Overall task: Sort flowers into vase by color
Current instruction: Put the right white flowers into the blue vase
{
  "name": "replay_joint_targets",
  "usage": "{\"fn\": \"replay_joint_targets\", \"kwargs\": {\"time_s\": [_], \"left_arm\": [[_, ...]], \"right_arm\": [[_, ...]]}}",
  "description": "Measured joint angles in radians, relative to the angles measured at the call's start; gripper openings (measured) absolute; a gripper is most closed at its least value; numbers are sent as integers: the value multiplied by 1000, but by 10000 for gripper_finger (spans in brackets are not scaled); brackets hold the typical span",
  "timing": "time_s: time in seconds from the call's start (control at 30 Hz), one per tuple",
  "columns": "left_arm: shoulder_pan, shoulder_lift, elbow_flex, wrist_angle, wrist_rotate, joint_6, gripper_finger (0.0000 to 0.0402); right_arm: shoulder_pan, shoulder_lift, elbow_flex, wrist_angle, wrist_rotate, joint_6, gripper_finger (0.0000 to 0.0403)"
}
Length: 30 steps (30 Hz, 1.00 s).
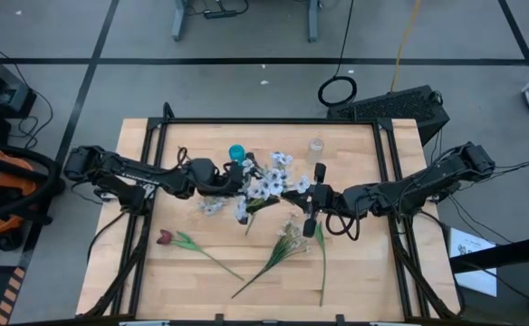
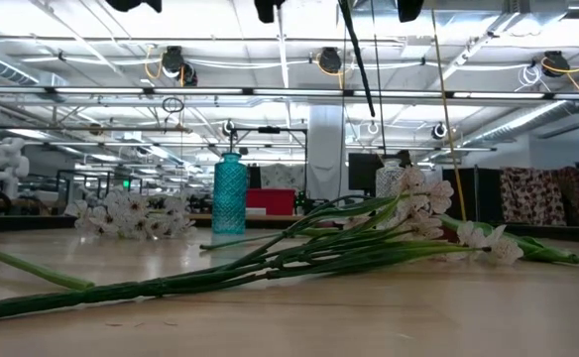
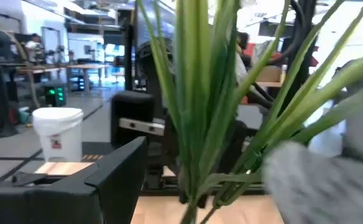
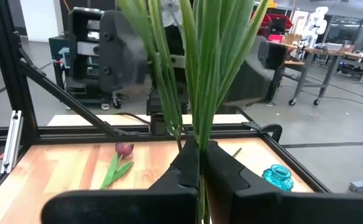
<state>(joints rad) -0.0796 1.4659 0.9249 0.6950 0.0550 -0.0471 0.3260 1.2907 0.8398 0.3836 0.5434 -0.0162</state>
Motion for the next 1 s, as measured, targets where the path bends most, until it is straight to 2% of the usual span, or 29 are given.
{"fn": "replay_joint_targets", "kwargs": {"time_s": [0.17, 0.4, 0.53, 0.7, 0.87, 1.0], "left_arm": [[1, 1, 1, 33, 22, 1, 292], [4, 1, 10, 24, 28, 4, 255], [9, 1, 10, 31, 68, 7, 233], [8, 1, 10, 26, 70, 46, 202], [19, 1, 10, 29, 71, 60, 165], [43, 1, 10, 29, 71, 55, 113]], "right_arm": [[-5, 0, 0, -5, -47, 4, 0], [-22, 0, 0, -6, -52, 12, 0], [-31, 0, 0, -7, -55, 12, 0], [-53, 0, 0, -8, -123, 34, 0], [-68, 0, 0, -7, -132, 40, 0], [-77, 0, 0, -7, -132, 37, 0]]}}
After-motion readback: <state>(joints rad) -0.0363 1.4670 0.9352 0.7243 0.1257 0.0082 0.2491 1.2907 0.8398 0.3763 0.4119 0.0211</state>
